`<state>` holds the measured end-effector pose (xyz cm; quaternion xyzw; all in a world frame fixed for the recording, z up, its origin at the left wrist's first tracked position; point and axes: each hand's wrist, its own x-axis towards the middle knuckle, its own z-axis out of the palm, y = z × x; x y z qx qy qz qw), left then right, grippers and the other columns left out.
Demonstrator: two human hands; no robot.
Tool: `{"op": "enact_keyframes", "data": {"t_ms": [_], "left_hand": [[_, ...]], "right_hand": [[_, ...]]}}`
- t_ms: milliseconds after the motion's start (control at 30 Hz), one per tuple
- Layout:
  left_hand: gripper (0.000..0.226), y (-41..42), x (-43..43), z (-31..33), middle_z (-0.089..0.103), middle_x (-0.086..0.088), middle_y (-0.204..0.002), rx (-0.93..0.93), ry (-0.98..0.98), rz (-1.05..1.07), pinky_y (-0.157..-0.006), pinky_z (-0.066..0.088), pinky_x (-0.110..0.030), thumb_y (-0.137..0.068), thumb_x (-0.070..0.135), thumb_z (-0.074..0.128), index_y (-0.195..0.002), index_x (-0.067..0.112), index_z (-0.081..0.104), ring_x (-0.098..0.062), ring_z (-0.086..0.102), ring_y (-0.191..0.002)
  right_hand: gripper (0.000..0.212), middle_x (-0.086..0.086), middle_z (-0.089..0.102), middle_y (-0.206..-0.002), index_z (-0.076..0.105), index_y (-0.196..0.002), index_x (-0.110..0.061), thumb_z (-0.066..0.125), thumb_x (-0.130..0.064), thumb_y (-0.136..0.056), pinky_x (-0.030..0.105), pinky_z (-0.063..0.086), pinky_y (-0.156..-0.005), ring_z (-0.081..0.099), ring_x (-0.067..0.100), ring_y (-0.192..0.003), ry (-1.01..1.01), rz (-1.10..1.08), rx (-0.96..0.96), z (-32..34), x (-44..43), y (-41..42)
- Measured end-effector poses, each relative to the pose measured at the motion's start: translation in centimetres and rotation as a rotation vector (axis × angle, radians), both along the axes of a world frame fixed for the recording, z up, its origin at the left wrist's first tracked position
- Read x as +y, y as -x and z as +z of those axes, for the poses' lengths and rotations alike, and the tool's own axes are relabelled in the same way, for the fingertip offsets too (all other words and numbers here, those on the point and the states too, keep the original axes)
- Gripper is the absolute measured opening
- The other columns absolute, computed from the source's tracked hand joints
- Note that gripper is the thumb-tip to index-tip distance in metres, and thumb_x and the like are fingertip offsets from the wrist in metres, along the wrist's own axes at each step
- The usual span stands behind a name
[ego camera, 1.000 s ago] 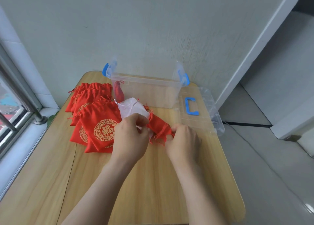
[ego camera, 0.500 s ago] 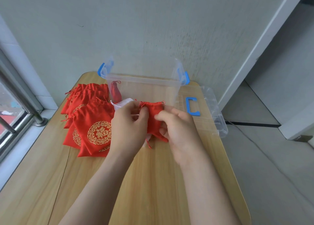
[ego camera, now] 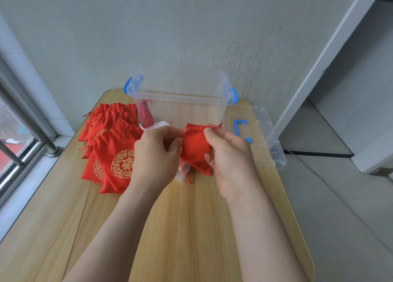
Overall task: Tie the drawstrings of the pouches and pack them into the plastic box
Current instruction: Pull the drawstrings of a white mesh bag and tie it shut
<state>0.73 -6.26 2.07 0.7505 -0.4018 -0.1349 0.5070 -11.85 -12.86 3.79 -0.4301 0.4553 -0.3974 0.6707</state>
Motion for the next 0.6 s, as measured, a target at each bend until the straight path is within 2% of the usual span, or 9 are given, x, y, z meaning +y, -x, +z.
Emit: {"op": "enact_keyframes", "data": {"t_ms": [100,167,300,367,433,533,600], "left_hand": [[0.016,-0.2,0.3,0.0,0.073,0.009,-0.070,-0.007,-0.048,0.028,-0.068,0.057,-0.032,-0.101,0.028,0.067,-0.087,0.026,0.075,-0.007,0.071,-0.065],[0.023,-0.3,0.4,0.0,0.071,0.006,-0.068,-0.004,-0.062,0.040,-0.065,0.056,-0.036,-0.103,0.035,0.064,-0.085,0.025,0.073,-0.013,0.071,-0.062],[0.020,-0.3,0.6,0.1,0.072,0.005,-0.073,0.038,0.002,0.026,-0.071,0.060,-0.046,-0.105,0.030,0.063,-0.090,0.024,0.075,-0.017,0.072,-0.064],[0.018,-0.3,0.6,0.1,0.073,0.008,-0.075,0.037,0.014,0.045,-0.073,0.060,-0.044,-0.105,0.022,0.060,-0.096,0.024,0.076,-0.013,0.072,-0.066],[0.024,-0.4,0.8,0.1,0.073,0.010,-0.078,0.037,0.014,0.085,-0.073,0.059,-0.036,-0.105,0.013,0.055,-0.101,0.024,0.076,-0.004,0.070,-0.066],[0.031,-0.8,1.2,0.3,0.074,0.008,-0.086,0.054,0.033,0.147,-0.078,0.058,-0.030,-0.104,0.004,0.053,-0.108,0.023,0.078,0.001,0.070,-0.072],[0.031,-1.1,1.5,0.6,0.076,0.009,-0.086,0.041,0.059,0.204,-0.081,0.059,-0.028,-0.101,0.002,0.058,-0.110,0.022,0.080,0.002,0.071,-0.075]], "right_hand": [[0.015,0.002,0.079,-0.108,0.077,-0.115,-0.023,0.072,-0.025,-0.101,0.017,0.051,-0.058,0.070,0.011,-0.085,0.003,0.000,-0.004,0.2,0.2,-0.2],[0.013,0.002,0.079,-0.107,0.077,-0.113,-0.025,0.071,-0.024,-0.101,0.020,0.052,-0.060,0.069,0.012,-0.085,-0.010,-0.008,-0.010,0.2,0.2,-0.3],[0.011,0.002,0.078,-0.108,0.076,-0.107,-0.026,0.070,-0.020,-0.101,0.027,0.052,-0.067,0.069,0.018,-0.090,-0.153,0.000,-0.076,0.3,0.4,-0.3],[0.006,0.003,0.078,-0.100,0.073,-0.108,-0.021,0.070,-0.021,-0.102,0.028,0.052,-0.065,0.070,0.019,-0.086,-0.265,0.021,-0.156,0.6,0.6,-0.3],[0.010,0.005,0.077,-0.097,0.072,-0.111,-0.019,0.069,-0.024,-0.103,0.028,0.050,-0.065,0.070,0.020,-0.085,-0.328,0.017,-0.199,0.6,0.8,-0.2],[0.013,0.004,0.076,-0.096,0.074,-0.108,-0.021,0.062,-0.028,-0.107,0.027,0.049,-0.063,0.068,0.018,-0.081,-0.351,-0.033,-0.252,0.6,0.8,-0.3],[0.018,0.000,0.076,-0.085,0.073,-0.103,-0.022,0.059,-0.030,-0.109,0.026,0.048,-0.061,0.068,0.014,-0.073,-0.347,-0.071,-0.271,0.5,0.8,-0.3]]}}
